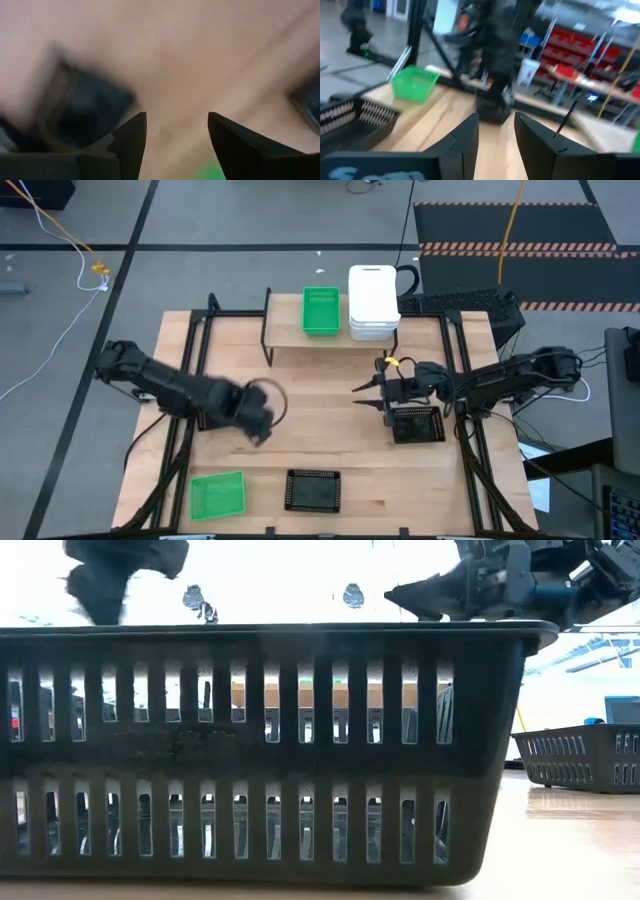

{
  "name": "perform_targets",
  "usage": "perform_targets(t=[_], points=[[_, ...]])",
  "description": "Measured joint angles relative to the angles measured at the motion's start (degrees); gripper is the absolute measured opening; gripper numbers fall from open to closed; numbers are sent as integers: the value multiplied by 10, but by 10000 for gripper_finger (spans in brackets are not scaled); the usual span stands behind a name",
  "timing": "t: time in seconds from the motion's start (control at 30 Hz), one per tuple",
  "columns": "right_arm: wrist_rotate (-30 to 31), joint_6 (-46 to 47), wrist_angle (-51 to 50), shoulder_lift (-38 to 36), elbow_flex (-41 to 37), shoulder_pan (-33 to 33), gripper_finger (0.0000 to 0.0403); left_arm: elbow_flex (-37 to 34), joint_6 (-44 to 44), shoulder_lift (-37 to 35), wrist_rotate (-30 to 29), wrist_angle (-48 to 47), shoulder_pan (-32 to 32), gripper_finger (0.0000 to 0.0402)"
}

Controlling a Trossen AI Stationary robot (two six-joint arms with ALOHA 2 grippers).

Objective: Stack baskets on shelf by color
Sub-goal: Stack the green bin on top of the other green bin on the shelf

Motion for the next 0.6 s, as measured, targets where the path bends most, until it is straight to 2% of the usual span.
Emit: perform_targets(t=[0.07,0.17,0.23,0.47,0.6], points=[[1,3,25,-1,0,-6,121,-8,-141,0,44,14,-48,214],[1,19,76,-3,0,-16,121,-16,-356,9,73,79,-115,214],[1,19,103,-4,1,-22,121,-21,-437,19,81,123,-149,214],[0,-24,126,-3,1,-45,121,-44,-531,67,81,150,-178,214],[0,-44,128,-3,3,-64,121,-45,-534,98,123,208,-176,214]])
